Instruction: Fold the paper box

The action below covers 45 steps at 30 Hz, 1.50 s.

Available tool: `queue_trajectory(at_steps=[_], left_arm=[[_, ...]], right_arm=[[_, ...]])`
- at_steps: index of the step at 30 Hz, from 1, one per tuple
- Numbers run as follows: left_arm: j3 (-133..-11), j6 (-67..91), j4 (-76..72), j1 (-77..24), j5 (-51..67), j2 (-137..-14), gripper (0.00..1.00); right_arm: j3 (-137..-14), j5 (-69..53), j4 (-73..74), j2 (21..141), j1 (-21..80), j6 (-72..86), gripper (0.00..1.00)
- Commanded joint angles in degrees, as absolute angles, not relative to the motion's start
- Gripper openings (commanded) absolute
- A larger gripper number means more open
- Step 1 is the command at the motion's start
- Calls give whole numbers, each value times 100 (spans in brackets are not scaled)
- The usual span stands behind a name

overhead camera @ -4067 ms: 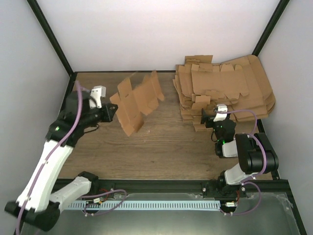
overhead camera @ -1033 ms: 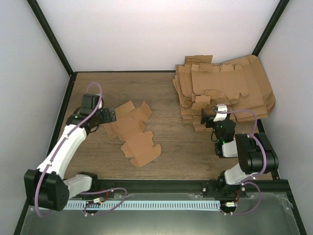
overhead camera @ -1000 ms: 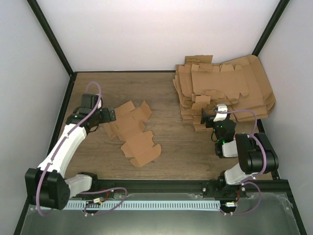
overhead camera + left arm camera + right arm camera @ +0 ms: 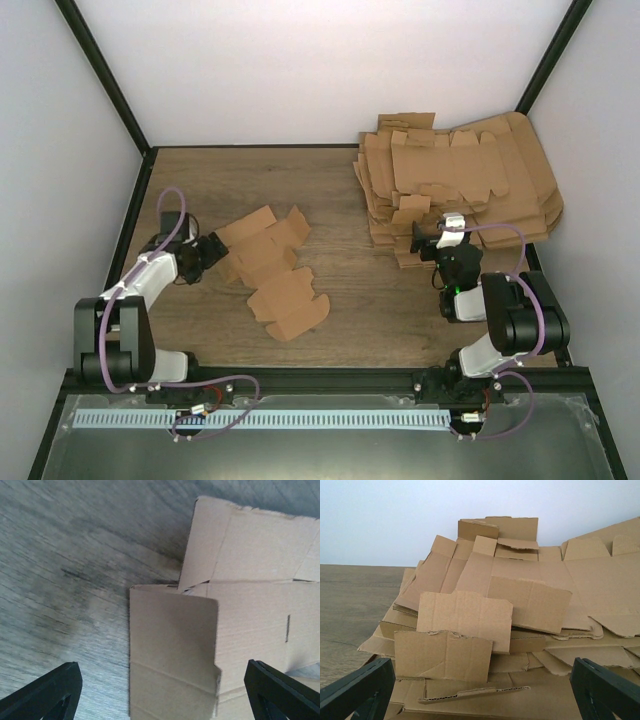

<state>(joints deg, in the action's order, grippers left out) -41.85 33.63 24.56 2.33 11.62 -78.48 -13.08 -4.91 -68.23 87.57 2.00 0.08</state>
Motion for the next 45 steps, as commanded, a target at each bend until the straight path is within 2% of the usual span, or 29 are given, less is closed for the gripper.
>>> queue_trajectory(at_steps=[1, 8, 12, 18, 21, 32, 45], left_arm=[[-3944, 3629, 2194, 229, 1121, -7819, 89], [-3843, 3722, 2059, 84, 1051, -7921, 79], [-3897, 3660, 2069, 63, 975, -7942, 60], [-4176, 3346, 2262, -18, 1013, -7895, 22], [-4393, 3116, 2513, -122, 1016, -7848, 10], [-4503, 2453, 2577, -346, 1824, -7662, 4], [-4966, 1580, 3064, -475, 2188, -7987, 4]], right_arm=[[-1442, -497, -6983, 8780, 149, 36, 100], [-1442, -495, -6987, 8780, 150, 36, 100], [-1441, -493, -6985, 8783, 149, 35, 100], [-1441, -490, -6987, 8780, 150, 35, 100], [-1441, -490, -6985, 8783, 149, 35, 100], [-1443, -493, -6987, 8785, 149, 33, 100], [-1441, -495, -6986, 8782, 150, 40, 100]])
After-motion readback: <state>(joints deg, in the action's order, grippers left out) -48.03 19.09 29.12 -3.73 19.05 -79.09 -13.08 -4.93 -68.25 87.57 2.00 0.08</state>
